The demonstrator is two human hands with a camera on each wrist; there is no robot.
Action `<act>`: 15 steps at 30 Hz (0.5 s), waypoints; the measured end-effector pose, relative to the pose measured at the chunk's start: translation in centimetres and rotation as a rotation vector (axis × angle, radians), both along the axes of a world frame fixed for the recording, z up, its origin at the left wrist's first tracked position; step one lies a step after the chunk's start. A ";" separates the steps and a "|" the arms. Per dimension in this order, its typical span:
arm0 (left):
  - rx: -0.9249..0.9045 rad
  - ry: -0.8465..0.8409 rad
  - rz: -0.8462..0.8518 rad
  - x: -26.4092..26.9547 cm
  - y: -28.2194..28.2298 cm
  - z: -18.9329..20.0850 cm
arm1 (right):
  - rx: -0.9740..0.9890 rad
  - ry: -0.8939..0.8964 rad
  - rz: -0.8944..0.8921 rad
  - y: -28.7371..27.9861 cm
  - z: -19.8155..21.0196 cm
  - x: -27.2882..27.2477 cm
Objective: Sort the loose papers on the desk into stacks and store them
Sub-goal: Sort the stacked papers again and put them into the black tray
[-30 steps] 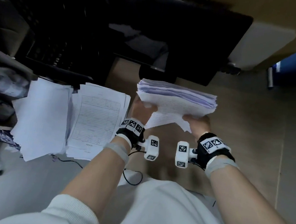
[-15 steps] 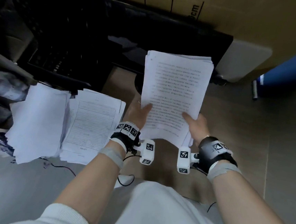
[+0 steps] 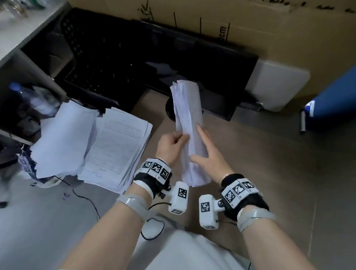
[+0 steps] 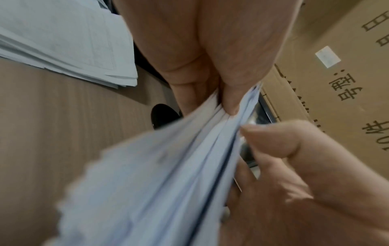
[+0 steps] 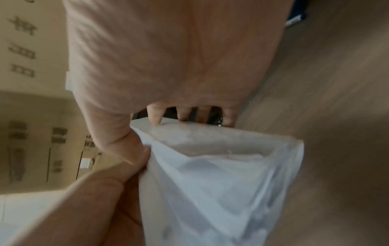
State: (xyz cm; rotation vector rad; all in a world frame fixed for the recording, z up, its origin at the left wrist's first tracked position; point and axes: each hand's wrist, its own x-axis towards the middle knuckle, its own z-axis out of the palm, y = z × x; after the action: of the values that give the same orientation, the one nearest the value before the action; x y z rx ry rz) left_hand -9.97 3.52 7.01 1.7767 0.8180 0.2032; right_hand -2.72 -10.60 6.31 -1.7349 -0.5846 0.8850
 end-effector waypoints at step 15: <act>-0.303 -0.058 0.342 -3.7 5.1 -0.2 | -0.069 0.499 -0.293 3.8 0.7 -0.8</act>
State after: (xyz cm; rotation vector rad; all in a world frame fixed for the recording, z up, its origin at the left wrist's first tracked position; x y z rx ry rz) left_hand -13.63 8.62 6.82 1.3365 1.0495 0.3351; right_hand -3.47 -6.78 7.00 -1.5277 0.0292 1.0817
